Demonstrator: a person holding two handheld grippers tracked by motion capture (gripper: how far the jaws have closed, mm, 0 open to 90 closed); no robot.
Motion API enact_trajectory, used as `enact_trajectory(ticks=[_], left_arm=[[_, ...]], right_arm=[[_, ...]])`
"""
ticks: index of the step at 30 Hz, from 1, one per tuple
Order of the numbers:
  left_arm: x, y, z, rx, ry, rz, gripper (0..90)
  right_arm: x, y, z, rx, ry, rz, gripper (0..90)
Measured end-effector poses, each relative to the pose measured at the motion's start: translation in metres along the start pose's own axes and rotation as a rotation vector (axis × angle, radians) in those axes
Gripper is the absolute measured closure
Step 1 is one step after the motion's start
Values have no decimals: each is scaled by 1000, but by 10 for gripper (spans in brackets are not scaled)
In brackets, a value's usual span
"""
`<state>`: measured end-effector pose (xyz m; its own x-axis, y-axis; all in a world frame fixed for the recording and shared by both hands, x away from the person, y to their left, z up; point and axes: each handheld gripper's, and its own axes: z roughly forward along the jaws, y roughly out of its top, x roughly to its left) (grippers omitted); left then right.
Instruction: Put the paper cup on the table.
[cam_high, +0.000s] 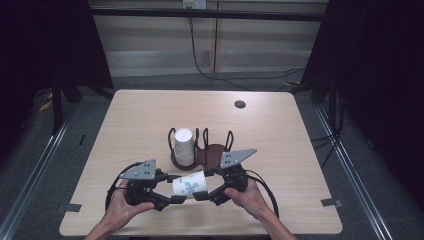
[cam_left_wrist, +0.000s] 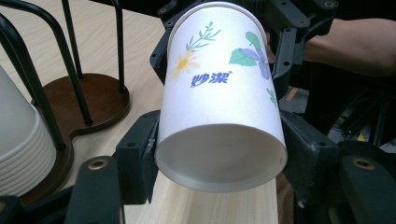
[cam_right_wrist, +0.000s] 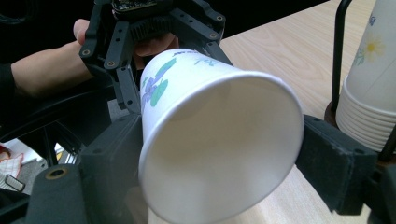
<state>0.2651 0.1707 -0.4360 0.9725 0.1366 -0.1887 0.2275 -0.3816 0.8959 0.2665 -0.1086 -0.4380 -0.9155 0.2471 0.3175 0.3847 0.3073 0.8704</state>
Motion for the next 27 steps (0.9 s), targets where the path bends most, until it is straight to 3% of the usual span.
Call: enact_trajectory(ticks=[8, 14, 27], left_arm=[[0, -1, 1, 9, -5, 2, 364], [3, -2, 3, 17, -11, -16, 355], [6, -3, 5, 35, 11, -46, 288]], right_arm=[[1, 0, 3, 10, 1, -6, 182], [-2, 1, 0, -12, 3, 18, 207], [-2, 4, -1, -34, 7, 28, 254]])
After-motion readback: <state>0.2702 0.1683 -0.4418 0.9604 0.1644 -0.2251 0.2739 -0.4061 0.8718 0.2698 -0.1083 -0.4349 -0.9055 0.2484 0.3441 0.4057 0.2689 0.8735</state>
